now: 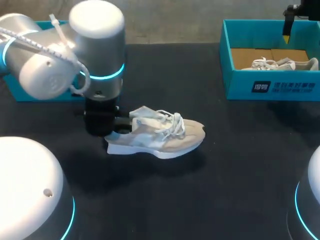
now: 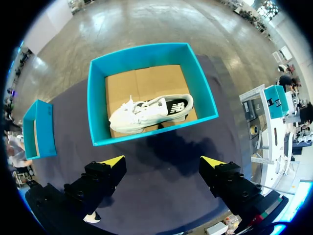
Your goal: Take the shoe out of the shoebox, open the shoe tongue, remove and reinsert the insole, then place the shoe into the shoebox
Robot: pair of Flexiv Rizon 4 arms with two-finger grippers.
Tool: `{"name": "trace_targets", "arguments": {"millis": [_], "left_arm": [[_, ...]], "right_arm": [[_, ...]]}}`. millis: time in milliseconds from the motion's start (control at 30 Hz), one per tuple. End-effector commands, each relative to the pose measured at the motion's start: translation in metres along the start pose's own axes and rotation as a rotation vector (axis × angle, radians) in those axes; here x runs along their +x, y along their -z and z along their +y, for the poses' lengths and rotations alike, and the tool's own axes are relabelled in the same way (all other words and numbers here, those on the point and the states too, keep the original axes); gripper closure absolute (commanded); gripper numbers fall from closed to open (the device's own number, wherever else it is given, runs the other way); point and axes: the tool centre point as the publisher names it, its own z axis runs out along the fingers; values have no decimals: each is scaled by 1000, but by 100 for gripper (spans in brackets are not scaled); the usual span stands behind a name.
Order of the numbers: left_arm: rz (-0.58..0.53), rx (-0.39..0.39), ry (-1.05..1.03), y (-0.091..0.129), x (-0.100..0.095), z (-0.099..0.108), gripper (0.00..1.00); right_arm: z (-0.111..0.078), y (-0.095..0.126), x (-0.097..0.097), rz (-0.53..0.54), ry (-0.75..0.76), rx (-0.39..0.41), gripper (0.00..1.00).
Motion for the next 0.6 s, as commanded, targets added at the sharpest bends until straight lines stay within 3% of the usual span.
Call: {"name": "trace_targets", "arguments": {"millis": [33,600], "left_arm": [[20,-20,7,-10,-14,-2,100],[-5,-2,50,-26,-32,2,100]], "right_arm": [[1,0,0,-1,0,2,0],[1,0,0,-1,0,2,0]]}}
